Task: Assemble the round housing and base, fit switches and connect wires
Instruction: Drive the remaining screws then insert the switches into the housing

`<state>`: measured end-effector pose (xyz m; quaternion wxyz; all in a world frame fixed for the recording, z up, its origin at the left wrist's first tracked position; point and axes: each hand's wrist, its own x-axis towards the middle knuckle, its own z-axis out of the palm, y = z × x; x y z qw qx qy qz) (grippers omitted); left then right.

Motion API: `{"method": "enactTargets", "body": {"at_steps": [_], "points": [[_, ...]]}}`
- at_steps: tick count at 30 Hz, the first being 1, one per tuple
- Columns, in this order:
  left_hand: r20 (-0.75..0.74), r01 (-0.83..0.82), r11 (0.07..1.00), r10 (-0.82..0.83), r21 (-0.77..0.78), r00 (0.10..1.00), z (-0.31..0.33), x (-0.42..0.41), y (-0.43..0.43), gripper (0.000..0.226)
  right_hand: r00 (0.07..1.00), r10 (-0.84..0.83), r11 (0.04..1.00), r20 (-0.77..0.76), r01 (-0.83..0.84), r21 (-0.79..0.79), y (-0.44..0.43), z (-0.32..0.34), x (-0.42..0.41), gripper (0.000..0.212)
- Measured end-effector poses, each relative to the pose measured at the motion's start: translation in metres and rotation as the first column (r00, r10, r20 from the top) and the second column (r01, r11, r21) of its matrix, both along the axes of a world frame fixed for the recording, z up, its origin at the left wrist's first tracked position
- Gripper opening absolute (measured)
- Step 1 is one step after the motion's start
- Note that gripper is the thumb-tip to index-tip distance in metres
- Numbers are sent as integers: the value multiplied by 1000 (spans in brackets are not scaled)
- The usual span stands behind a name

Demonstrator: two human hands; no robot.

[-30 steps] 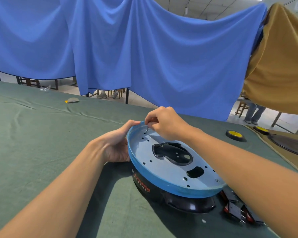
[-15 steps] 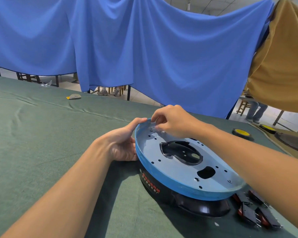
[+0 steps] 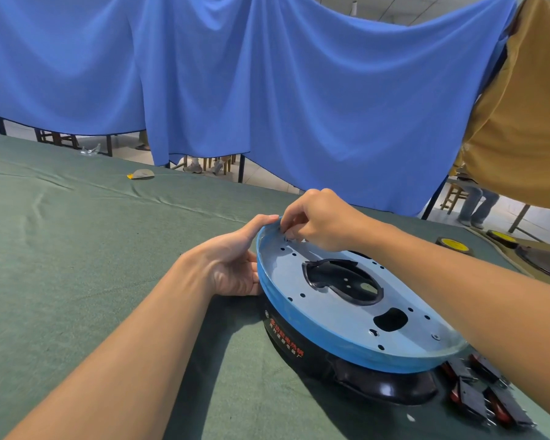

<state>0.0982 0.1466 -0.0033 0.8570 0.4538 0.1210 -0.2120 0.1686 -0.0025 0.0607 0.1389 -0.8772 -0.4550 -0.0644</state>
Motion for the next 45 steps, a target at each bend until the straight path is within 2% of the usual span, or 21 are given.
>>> {"method": "enactTargets", "body": {"at_steps": [5,9,14,17,24,28,32,34,36,39,42,45], "points": [[-2,-10,1000,10,2,1000,1,-2,-2,88,999,-21,1000,-43,21,7,-1,1,1,18],[-4,-31,999,31,15,1000,2,-3,-3,89,1000,-31,999,-5,30,-30,3,2,0,12],[-1,-42,999,42,8,999,1,-3,-4,91,997,-34,993,71,41,-109,7,3,-3,15],[-4,-35,999,35,-6,999,1,-2,-3,87,997,-10,991,79,20,-130,6,6,-3,12],[-8,-47,999,47,-2,999,-1,-1,-2,82,1000,7,996,-5,-7,-90,6,6,-3,21],[1,-28,1000,28,7,1000,0,-1,-1,72,999,-21,994,42,25,-110,7,5,1,11],[-3,-24,1000,24,16,1000,-1,-1,1,72,989,-46,976,143,76,-205,8,-1,0,41],[-7,-35,999,35,23,999,-2,0,2,73,988,-82,982,134,103,-160,3,1,1,51],[-12,-46,998,46,30,999,-2,1,3,71,984,-149,987,93,154,-42,-7,9,5,57],[-7,-77,995,78,66,997,-1,2,3,65,965,-253,965,77,245,97,-36,20,14,57],[-10,-113,988,114,107,993,3,1,2,61,934,-355,917,37,340,209,-80,26,25,52],[6,-184,980,184,72,983,8,-1,3,53,890,-455,839,-35,442,316,-124,23,32,48]]}}
